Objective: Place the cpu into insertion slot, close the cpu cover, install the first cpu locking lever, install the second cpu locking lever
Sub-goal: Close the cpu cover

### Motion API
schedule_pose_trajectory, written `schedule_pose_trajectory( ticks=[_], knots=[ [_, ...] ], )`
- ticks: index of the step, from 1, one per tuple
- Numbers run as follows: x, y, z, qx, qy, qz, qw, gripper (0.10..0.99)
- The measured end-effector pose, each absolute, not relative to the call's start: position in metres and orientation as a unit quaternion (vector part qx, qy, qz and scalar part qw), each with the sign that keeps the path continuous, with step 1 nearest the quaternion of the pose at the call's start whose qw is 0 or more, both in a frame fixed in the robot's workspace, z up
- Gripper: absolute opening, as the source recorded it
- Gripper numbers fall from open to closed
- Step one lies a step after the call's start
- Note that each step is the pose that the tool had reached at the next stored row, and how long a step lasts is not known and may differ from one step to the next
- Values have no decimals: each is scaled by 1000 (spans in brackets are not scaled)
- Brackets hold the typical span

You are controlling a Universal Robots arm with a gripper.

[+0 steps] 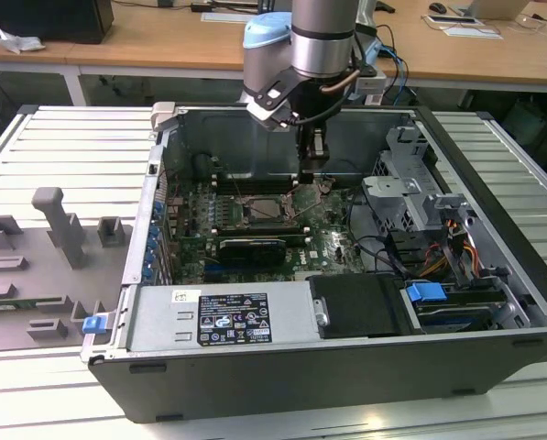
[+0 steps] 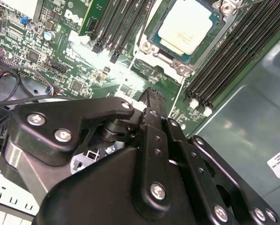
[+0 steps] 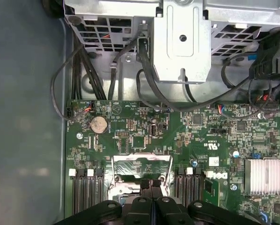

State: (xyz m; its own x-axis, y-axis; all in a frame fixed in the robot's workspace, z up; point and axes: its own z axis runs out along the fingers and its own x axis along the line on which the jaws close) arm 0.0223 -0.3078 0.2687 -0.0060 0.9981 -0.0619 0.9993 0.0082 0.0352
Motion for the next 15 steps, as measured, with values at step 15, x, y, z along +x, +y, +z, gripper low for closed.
schedule_pose_trajectory(
  ticks=[15],
  knots=[
    [34,-308,269,704,709,-9,34,106]
  ],
)
